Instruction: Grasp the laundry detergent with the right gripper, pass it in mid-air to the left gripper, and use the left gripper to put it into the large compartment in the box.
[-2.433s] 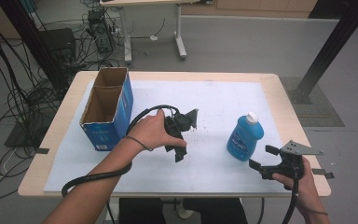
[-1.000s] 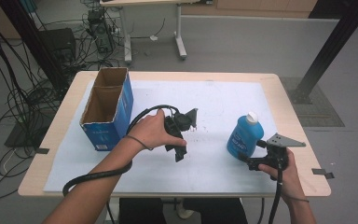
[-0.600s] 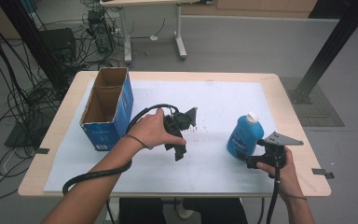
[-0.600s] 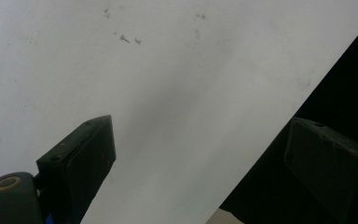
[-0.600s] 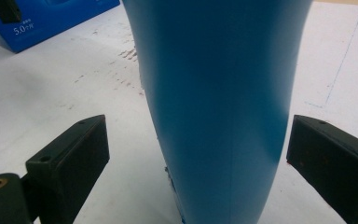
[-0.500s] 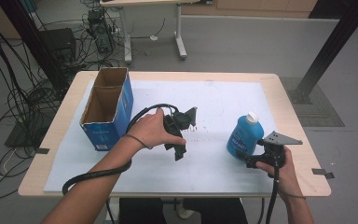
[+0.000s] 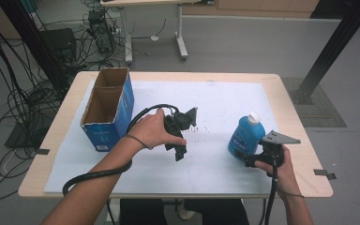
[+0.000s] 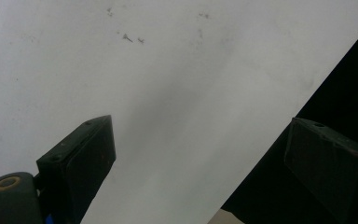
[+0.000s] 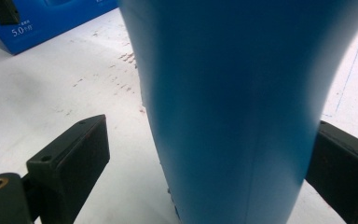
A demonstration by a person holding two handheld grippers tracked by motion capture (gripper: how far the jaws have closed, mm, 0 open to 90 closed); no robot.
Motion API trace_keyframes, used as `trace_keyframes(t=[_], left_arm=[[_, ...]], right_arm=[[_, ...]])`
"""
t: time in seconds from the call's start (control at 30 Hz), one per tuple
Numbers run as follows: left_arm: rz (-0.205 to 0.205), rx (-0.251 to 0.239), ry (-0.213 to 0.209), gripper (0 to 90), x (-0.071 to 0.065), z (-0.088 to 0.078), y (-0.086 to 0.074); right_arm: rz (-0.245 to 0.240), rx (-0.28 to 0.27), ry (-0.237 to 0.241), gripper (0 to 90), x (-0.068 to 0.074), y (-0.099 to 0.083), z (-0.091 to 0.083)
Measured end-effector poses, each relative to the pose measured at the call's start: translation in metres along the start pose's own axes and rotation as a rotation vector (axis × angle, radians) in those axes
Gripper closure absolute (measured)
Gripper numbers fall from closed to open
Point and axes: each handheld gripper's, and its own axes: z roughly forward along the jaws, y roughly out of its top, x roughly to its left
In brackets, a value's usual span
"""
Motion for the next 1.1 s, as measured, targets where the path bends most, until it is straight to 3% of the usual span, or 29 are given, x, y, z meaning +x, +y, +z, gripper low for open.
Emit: trace_keyframes(t=[0.27,1.1], left_arm=[[-0.001,0.001,-0.003,9.0,0.0001,0.0009,0.0004],[0.005,-0.002,-0.007,9.1,-0.0030,0.0008,0.0025]], right_arm=[[-0.002,-0.002,-0.002,6.4,-0.0001,-0.0001,0.0014],[0.009,-0.026,-0.035,24.3,0.0036,-0.0060,0.0022]])
